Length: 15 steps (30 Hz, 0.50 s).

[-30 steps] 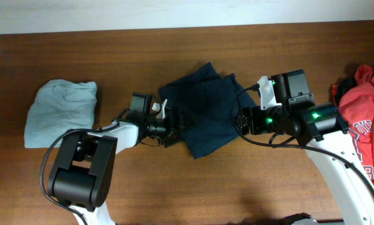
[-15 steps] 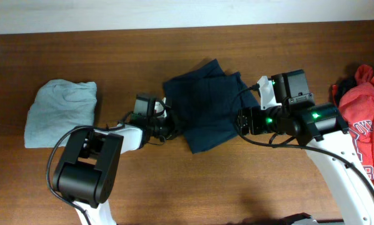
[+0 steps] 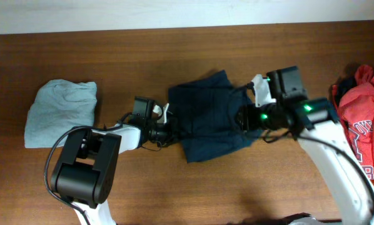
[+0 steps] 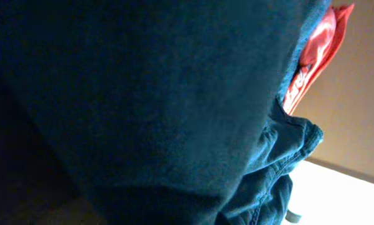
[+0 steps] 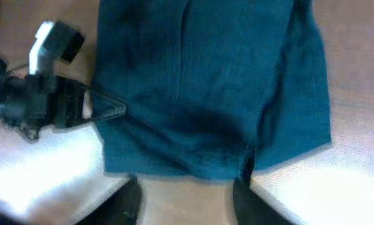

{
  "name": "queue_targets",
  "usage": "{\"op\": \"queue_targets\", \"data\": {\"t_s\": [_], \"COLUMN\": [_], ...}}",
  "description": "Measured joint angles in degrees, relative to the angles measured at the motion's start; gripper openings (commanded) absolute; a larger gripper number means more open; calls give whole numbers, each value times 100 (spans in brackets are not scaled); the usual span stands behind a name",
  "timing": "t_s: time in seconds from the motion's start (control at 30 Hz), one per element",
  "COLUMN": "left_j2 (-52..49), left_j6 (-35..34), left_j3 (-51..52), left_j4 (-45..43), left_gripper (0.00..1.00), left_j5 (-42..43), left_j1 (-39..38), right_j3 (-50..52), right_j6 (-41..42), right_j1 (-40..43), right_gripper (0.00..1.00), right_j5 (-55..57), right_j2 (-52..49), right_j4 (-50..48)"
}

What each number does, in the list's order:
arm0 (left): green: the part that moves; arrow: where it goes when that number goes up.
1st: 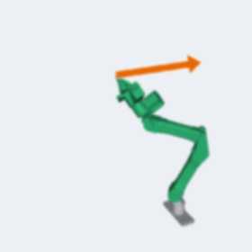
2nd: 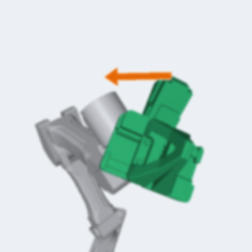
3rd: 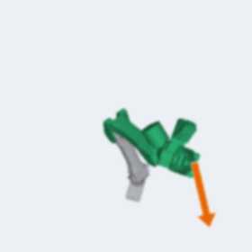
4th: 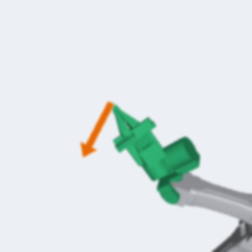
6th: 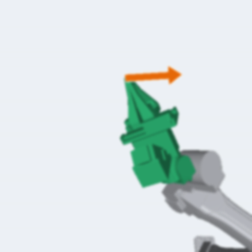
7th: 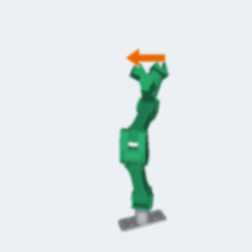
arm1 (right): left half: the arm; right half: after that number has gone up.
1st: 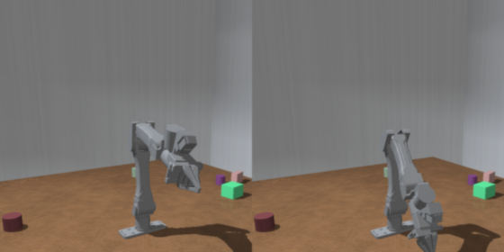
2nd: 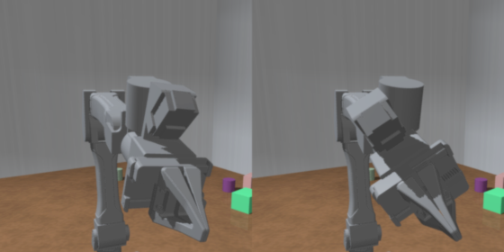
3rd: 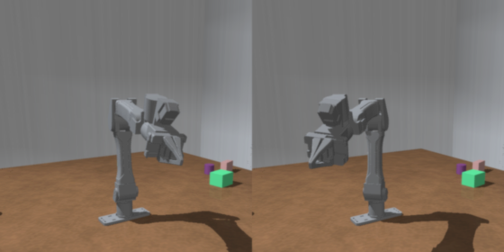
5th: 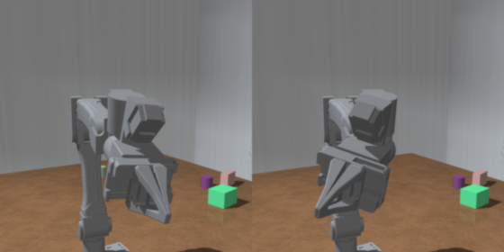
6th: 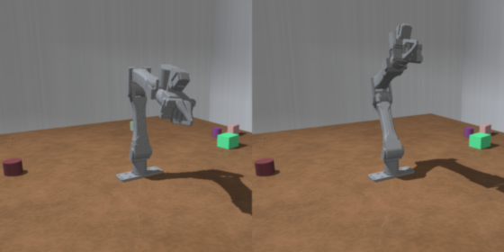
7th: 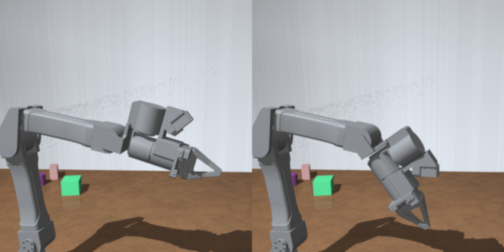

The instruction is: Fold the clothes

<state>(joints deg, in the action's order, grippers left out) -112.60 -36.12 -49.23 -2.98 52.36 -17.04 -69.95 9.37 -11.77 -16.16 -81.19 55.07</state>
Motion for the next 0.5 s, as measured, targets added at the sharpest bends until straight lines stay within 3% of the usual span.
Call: {"op": "queue_targets", "data": {"t_s": [0.43, 0.5], "left_j2": [203, 203], "left_j6": [125, 133], "left_j3": [2, 2], "left_j4": [44, 46], "left_gripper": [1, 6], "left_j5": [15, 13], "left_j1": [-9, -9], "right_j3": [0, 0], "right_j6": [293, 435], "right_j1": [-328, -393], "right_gripper": [21, 21], "right_j5": [-868, -898], "right_j2": [-2509, -2756], "right_j4": [-1117, -1215]}}
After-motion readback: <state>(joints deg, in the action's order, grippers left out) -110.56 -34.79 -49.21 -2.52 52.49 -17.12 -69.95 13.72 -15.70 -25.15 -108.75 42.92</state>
